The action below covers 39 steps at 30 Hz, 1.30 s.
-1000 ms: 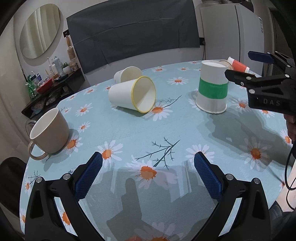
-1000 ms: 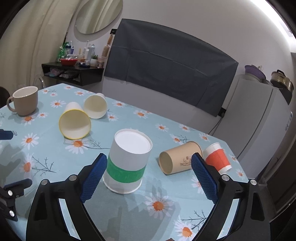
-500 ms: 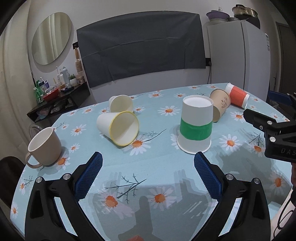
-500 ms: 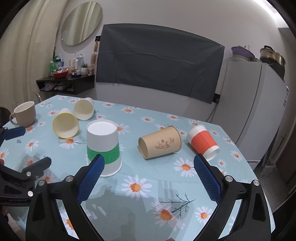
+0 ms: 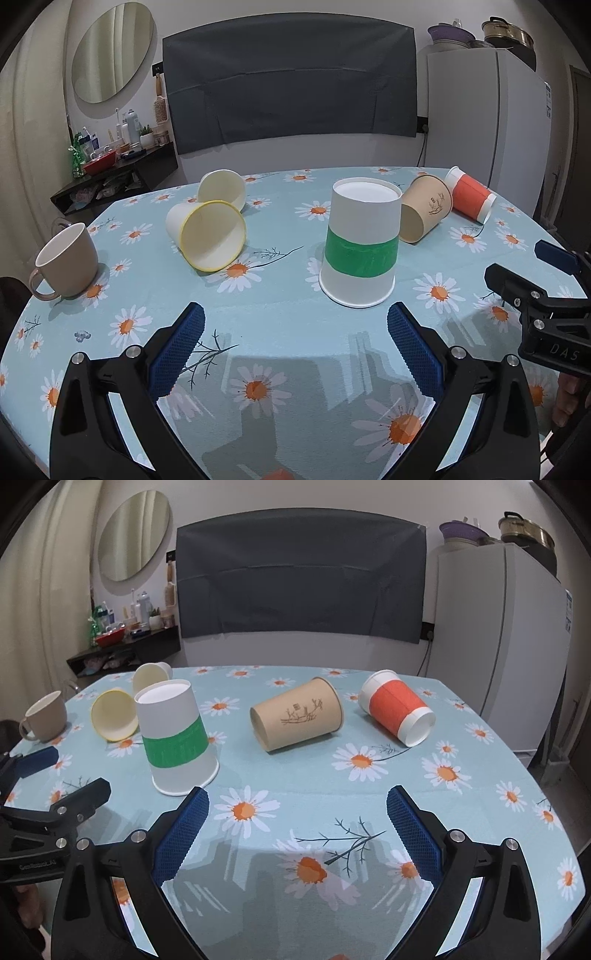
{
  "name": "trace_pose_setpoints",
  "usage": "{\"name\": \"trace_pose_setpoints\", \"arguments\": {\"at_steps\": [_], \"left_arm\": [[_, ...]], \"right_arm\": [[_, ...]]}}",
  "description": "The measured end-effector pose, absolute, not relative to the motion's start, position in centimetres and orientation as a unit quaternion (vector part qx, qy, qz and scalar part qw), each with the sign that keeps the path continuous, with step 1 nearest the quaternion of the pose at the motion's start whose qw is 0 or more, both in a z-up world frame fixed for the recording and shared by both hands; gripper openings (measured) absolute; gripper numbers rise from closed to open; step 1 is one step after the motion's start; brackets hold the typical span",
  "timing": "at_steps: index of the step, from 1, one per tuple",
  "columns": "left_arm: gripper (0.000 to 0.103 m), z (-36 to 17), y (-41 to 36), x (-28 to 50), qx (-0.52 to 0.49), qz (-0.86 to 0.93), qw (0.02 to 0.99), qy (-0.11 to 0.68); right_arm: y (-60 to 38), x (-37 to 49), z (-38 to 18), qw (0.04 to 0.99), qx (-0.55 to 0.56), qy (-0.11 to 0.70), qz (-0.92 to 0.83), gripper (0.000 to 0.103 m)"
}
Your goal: Flip cup upside down
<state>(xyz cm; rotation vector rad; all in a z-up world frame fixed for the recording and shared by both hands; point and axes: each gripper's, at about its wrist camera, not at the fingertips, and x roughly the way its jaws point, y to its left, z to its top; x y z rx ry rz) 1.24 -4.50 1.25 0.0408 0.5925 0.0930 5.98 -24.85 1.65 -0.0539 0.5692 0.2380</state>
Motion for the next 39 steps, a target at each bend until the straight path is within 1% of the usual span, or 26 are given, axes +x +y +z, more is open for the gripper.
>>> {"name": "trace_pose_setpoints", "arguments": {"at_steps": [3, 20, 29, 39], "left_arm": [[0.097, 0.9, -4.2, 1.3, 0.010, 0.047, 0.953, 0.299], [0.097, 0.4, -4.2, 1.1, 0.011, 0.055, 0.952, 0.302], [0.097, 0.1, -3.2, 1.3, -0.017, 0.058, 0.947, 0.314], [0.097, 0.2, -3.7, 1.2, -0.003, 0.057, 0.949, 0.310]], "right_arm": [[-25.1, 6.0, 1.3, 0.949, -0.009, 0.288, 0.129, 0.093], [-24.4, 4.7, 0.8, 0.954, -0.024, 0.269, 0.127, 0.093], [-24.6, 5.1, 0.8, 0.951, -0.016, 0.278, 0.133, 0.093], [-24.5, 5.1, 0.6, 0.949, -0.018, 0.282, 0.140, 0.093]]}}
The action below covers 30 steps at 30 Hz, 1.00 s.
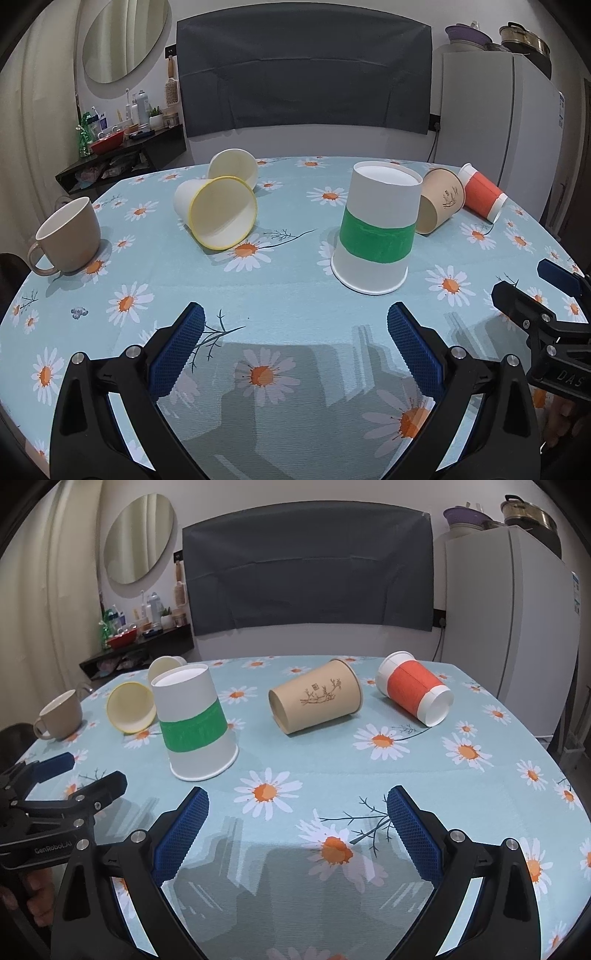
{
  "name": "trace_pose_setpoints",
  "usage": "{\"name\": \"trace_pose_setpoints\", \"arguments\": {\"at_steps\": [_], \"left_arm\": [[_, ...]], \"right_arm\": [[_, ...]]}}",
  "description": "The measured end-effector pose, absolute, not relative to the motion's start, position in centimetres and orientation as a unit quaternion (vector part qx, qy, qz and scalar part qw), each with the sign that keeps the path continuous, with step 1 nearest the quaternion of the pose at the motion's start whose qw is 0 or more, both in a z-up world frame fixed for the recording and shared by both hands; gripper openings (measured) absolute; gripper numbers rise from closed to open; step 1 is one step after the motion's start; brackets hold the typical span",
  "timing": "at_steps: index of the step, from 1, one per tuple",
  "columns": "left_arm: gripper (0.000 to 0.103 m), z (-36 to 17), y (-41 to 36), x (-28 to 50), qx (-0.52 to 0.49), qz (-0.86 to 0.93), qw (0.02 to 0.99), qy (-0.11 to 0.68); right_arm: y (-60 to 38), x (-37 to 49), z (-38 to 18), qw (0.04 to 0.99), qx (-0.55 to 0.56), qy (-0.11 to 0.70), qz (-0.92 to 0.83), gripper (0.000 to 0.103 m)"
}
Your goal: Flip cup upside down
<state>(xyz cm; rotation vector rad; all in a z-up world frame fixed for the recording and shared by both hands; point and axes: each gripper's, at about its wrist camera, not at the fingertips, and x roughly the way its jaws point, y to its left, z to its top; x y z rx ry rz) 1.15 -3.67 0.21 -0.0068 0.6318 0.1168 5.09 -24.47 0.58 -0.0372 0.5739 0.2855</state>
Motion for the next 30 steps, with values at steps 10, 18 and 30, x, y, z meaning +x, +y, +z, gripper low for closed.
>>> {"name": "trace_pose_setpoints", "arguments": {"at_steps": [10, 18, 30], "left_arm": [[0.097, 0.20, -3.86, 1.01, 0.002, 0.061, 0.949, 0.309], [0.097, 0.20, -3.75, 1.05, 0.004, 0.065, 0.949, 0.310], [0.097, 0.10, -3.67, 1.28, -0.001, 0.065, 0.947, 0.315]], "right_arm": [[-24.44, 5.12, 0.58, 0.949, -0.019, 0.283, 0.137, 0.093], [-24.36, 4.95, 0.51, 0.950, -0.022, 0.279, 0.135, 0.093], [-24.39, 4.94, 0.53, 0.950, -0.021, 0.282, 0.135, 0.093]]}}
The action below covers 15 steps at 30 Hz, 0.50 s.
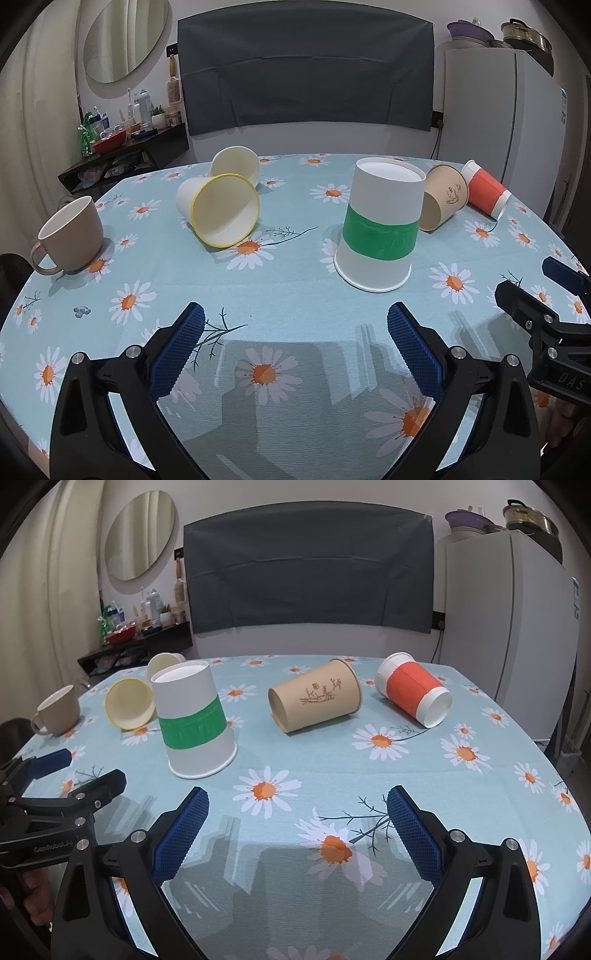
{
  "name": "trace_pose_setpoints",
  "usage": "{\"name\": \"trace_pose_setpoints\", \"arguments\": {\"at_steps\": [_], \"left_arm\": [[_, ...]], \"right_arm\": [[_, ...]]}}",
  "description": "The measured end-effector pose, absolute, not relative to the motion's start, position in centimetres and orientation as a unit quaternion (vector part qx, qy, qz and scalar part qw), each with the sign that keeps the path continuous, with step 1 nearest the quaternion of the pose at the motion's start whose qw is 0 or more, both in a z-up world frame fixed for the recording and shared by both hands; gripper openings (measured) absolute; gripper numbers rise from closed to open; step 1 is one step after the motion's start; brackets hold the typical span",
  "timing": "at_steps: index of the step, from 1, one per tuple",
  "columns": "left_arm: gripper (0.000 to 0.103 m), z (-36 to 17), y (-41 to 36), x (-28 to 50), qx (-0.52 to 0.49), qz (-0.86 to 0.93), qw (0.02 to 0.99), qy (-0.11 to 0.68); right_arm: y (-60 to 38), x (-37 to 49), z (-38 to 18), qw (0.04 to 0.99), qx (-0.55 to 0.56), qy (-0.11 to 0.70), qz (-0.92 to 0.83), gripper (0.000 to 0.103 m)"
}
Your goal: Flip cup upside down
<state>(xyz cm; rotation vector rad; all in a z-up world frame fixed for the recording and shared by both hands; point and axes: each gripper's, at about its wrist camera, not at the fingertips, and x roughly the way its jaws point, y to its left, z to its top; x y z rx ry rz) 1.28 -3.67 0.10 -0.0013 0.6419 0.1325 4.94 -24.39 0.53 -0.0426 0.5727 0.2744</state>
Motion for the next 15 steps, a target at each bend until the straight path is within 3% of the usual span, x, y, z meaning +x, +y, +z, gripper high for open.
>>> {"name": "trace_pose_setpoints", "arguments": {"at_steps": [15], "left_arm": [[0.097, 0.00, -3.71, 1.39, -0.002, 0.062, 0.946, 0.317]], "right_arm": [[-24.38, 4.96, 0.53, 0.950, -0.019, 0.282, 0.135, 0.093]]}}
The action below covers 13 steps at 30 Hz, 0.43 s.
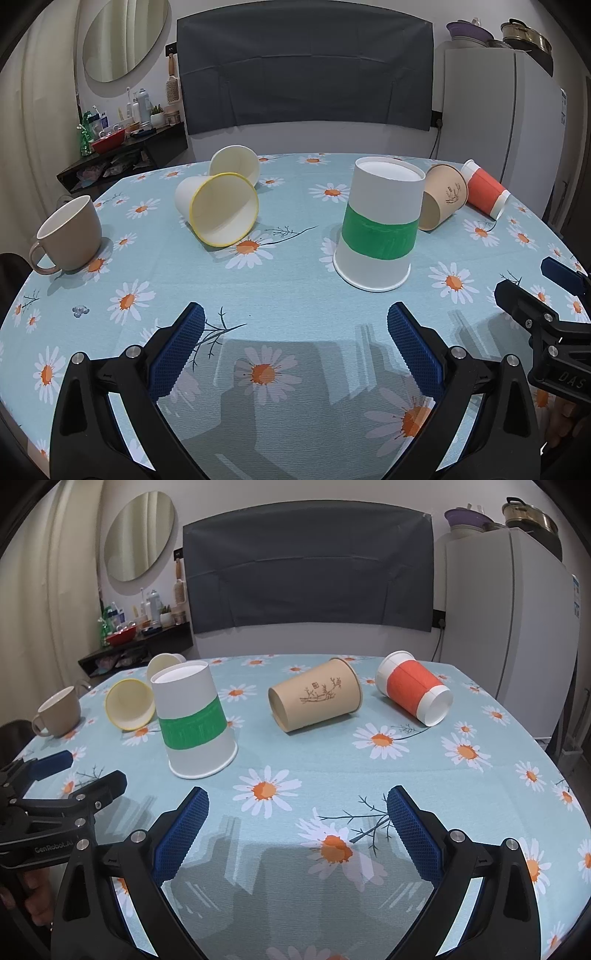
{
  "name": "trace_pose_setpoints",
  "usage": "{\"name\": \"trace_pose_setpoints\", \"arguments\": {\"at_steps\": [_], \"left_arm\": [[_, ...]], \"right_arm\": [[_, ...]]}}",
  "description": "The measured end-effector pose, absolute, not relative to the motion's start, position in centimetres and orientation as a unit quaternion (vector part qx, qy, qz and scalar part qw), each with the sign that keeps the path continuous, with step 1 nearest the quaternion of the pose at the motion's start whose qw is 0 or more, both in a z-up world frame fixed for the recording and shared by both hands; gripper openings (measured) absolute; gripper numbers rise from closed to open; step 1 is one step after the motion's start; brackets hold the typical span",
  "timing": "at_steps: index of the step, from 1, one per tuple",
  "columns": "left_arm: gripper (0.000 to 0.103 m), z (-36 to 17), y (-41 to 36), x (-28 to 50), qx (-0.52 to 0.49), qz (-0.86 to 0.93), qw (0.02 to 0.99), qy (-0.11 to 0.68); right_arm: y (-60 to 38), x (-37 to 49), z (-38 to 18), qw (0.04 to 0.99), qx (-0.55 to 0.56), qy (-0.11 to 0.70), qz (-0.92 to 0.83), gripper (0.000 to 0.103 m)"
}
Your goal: Flip cup upside down
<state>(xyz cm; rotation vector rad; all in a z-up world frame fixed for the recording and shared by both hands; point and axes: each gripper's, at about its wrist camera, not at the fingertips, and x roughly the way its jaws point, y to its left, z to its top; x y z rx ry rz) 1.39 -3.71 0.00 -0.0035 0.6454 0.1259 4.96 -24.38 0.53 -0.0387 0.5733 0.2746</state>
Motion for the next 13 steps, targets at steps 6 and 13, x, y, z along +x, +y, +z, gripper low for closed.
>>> {"name": "trace_pose_setpoints", "arguments": {"at_steps": [6, 13], "left_arm": [[0.097, -0.03, -3.71, 1.37, -0.002, 0.061, 0.946, 0.318], [0.097, -0.07, -3.08, 1.29, -0.022, 0.059, 0.946, 0.318]], "right_arm": [[-24.31, 4.97, 0.46, 0.950, -0.020, 0.283, 0.133, 0.093], [-24.25, 4.96, 0.41, 0.949, -0.020, 0.284, 0.133, 0.093]]}}
